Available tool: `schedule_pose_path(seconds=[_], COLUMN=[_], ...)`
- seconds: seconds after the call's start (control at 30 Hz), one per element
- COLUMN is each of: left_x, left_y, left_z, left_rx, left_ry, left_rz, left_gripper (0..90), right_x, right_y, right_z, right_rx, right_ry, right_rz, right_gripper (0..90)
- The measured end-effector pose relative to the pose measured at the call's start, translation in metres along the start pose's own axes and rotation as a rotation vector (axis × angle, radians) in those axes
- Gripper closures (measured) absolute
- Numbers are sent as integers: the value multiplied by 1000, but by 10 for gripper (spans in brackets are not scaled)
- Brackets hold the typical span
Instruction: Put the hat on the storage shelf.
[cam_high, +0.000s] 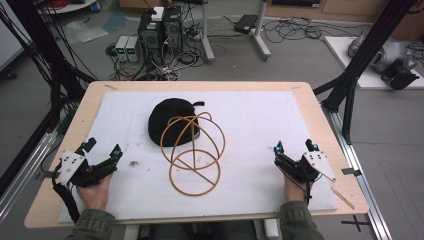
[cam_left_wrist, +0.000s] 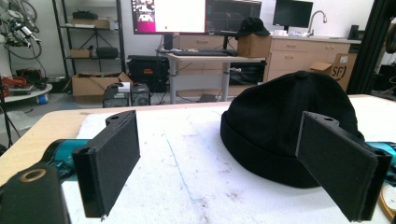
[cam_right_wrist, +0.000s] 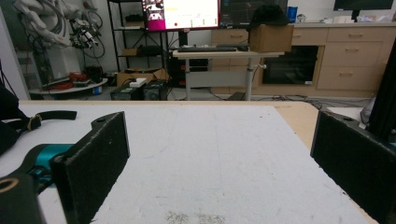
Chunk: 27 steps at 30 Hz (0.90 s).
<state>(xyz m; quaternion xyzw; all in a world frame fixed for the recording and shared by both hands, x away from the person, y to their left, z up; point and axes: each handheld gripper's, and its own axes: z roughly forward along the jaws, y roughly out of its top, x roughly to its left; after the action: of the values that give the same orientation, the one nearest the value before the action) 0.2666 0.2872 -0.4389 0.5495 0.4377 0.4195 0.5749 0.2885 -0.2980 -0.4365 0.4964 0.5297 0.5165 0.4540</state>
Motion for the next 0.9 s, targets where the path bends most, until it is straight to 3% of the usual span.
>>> schedule_pose_path(seconds=[0.23,0.9], left_x=[0,-1], left_y=[2,1], left_z=[-1,1], left_rx=[-24,-18], left_ry=[16,8], left_rz=[3,-5], left_gripper=[138,138], right_x=[-1,-1], right_y=[0,-1], right_z=[-1,0], right_rx=[-3,3], right_ry=[-4,7], right_rz=[-3,-5], right_gripper=[36,43])
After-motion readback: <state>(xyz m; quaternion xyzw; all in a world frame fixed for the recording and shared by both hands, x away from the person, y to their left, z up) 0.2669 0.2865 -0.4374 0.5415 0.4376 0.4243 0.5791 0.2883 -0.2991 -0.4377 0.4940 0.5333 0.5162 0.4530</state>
